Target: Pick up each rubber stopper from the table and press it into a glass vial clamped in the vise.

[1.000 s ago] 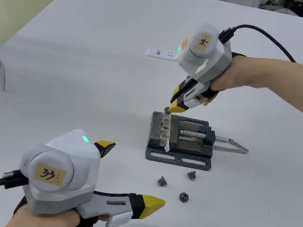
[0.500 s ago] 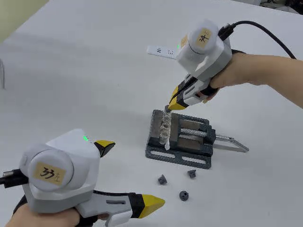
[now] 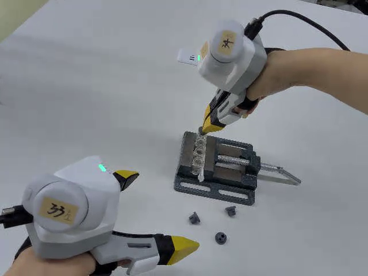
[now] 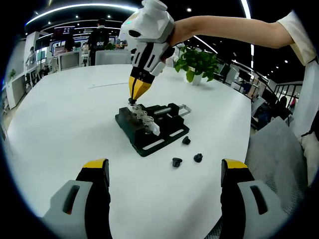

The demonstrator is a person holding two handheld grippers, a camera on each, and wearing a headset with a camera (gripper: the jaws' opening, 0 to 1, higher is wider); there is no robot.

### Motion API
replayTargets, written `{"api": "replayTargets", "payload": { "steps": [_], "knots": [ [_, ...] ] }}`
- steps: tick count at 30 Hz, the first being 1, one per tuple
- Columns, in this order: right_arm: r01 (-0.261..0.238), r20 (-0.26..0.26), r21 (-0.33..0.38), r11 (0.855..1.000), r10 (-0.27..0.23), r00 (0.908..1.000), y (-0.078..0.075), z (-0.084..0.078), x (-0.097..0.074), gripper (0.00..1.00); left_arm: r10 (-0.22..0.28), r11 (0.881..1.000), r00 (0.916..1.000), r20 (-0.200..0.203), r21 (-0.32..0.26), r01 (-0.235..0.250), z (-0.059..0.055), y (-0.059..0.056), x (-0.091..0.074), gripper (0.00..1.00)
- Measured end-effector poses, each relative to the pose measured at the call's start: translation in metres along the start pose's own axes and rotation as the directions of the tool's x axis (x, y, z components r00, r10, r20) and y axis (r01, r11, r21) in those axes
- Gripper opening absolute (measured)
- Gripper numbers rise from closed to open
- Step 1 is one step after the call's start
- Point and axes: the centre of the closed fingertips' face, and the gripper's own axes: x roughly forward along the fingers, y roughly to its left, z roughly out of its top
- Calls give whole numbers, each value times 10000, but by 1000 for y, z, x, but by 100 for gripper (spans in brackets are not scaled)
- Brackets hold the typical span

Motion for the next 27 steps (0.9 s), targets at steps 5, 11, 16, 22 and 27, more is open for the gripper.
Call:
{"api": "replayTargets", "payload": {
  "steps": [5, 11, 16, 22, 27],
  "knots": [
    [100, 26, 83, 9999, -100, 9999, -1, 0, 0, 0, -36, 10000, 10000, 1, -3, 36, 2, 3, 3, 92],
    [126, -395, -90, 9999, -130, 9991, 1, 0, 0, 0, -80, 10000, 10000, -16, 30, 80, 4, 2, 6, 92],
    [181, -665, -134, 9997, -190, 9976, 3, 0, 1, 0, -88, 10000, 9999, -73, -34, 88, 1, 2, 7, 92],
    [30, -520, 558, 9984, -1, 9986, 2, -2, 0, 0, -102, 9999, 9999, -117, -51, 102, 0, 1, 7, 92],
    [70, -790, 449, 9990, -34, 9969, -2, -1, 2, 0, -210, 9998, 9997, -130, -2, 210, 1, -3, 9, 91]
  ]
}}
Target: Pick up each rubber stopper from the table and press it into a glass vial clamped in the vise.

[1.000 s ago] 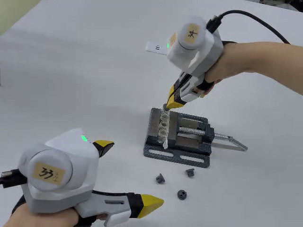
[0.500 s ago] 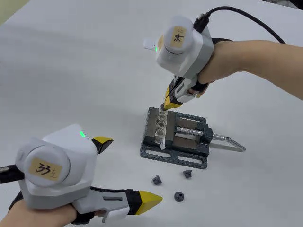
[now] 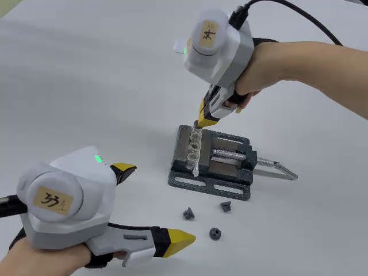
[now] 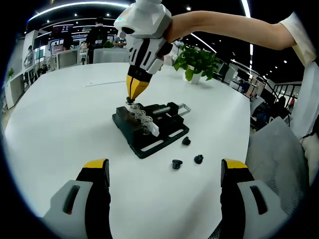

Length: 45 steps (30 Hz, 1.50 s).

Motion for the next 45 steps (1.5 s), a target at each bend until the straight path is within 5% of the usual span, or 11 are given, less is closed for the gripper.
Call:
{"api": "replayTargets", "payload": {
  "steps": [7, 22, 25, 28, 37, 45],
  "knots": [
    [14, -213, -256, 9997, -19, 9998, 2, -2, -2, 0, -71, 9998, 9999, 81, 159, 70, 6, -5, 0, 91],
    [233, 442, 161, 9996, -240, 9987, 3, -3, -4, 0, 113, 9998, 9998, 186, 142, -116, 4, -1, -8, 92],
    [541, 816, 254, 9982, -560, 9951, 0, -3, -5, 5, 165, 9998, 9997, 201, 143, -168, 4, 1, -10, 92],
    [163, 1094, 488, 9987, -216, 9938, 11, -6, -3, 15, 180, 9997, 9996, 199, 154, -183, 4, 2, -11, 92],
    [436, 2064, 911, 9949, -617, 9765, 27, -11, -10, 31, 131, 9996, 9996, 234, 256, -137, 6, 1, -11, 92],
    [719, 2973, 1053, 9918, -1004, 9495, 45, -19, -11, 41, 179, 9990, 9995, 251, 411, -189, 11, -1, -14, 92]
  ]
}}
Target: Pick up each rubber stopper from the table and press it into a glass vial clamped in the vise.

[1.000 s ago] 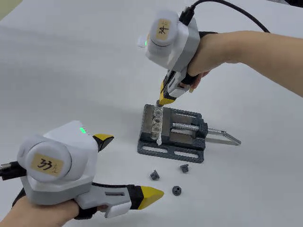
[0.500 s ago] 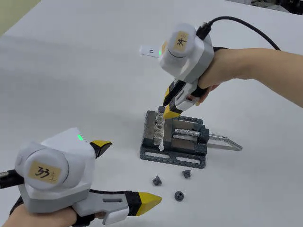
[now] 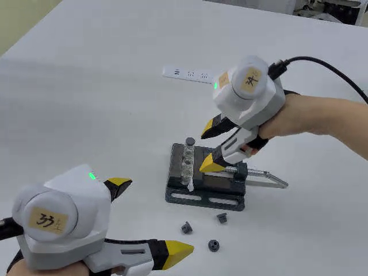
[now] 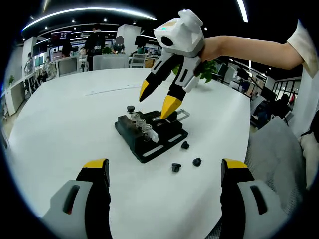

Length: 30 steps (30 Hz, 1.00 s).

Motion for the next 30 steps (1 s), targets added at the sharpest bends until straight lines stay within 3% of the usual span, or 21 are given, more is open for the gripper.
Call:
{"api": "replayTargets", "payload": {
  "steps": [5, 10, 15, 17, 20, 24, 30],
  "knots": [
    [197, 675, 55, 9998, -201, 9975, 14, -1, -6, 43, 34, 10000, 10000, -5, 90, -34, 1, 0, -2, 92],
    [313, 570, -248, 9992, -299, 9979, 29, -13, -8, 38, 45, 9998, 10000, -35, 169, -44, 1, -1, -3, 92],
    [364, 772, -211, 9991, -347, 9964, 46, -23, -12, 34, 10, 9996, 9999, -106, 276, -7, -1, -2, -4, 92],
    [272, 681, -595, 9979, -231, 9974, 56, -29, -11, 31, -3, 9996, 9999, -104, 281, 6, -1, -4, -5, 92],
    [38, 148, -766, 9971, -27, 9999, 69, -44, -7, 27, 8, 9995, 9999, -117, 318, -5, -2, -5, -5, 92],
    [-82, 349, -550, 9985, 101, 9993, 84, -49, 0, 24, 11, 9995, 9999, -131, 304, -7, -3, -8, -6, 92],
    [312, 205, -853, 9959, -295, 9994, 85, -61, 12, 18, -6, 9996, 9999, -164, 299, 11, -5, -13, -7, 92]
  ]
}}
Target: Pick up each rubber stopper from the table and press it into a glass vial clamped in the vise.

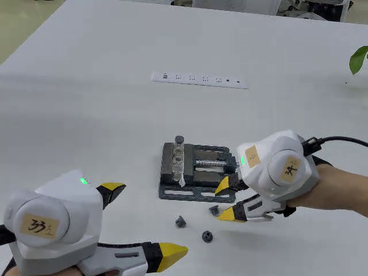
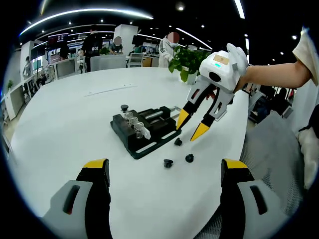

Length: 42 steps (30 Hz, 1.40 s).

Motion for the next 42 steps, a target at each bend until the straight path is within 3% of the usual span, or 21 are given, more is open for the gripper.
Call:
{"api": "replayTargets", "payload": {
  "steps": [8, 23, 42],
  "knots": [
    [200, -123, -793, 9966, -210, 9997, -2, -7, 12, 15, 128, 9999, 9999, -54, -100, -128, -5, -1, -5, 91],
    [12, -694, -1622, 9867, -126, 9975, -2, -15, 22, 11, 152, 9997, 9995, -291, -176, -157, -12, -1, -7, 91],
    [-26, -459, -1942, 9810, -64, 9989, -4, -11, 23, 6, 53, 9996, 9997, -257, -274, -60, -11, -2, -5, 91]
  ]
}}
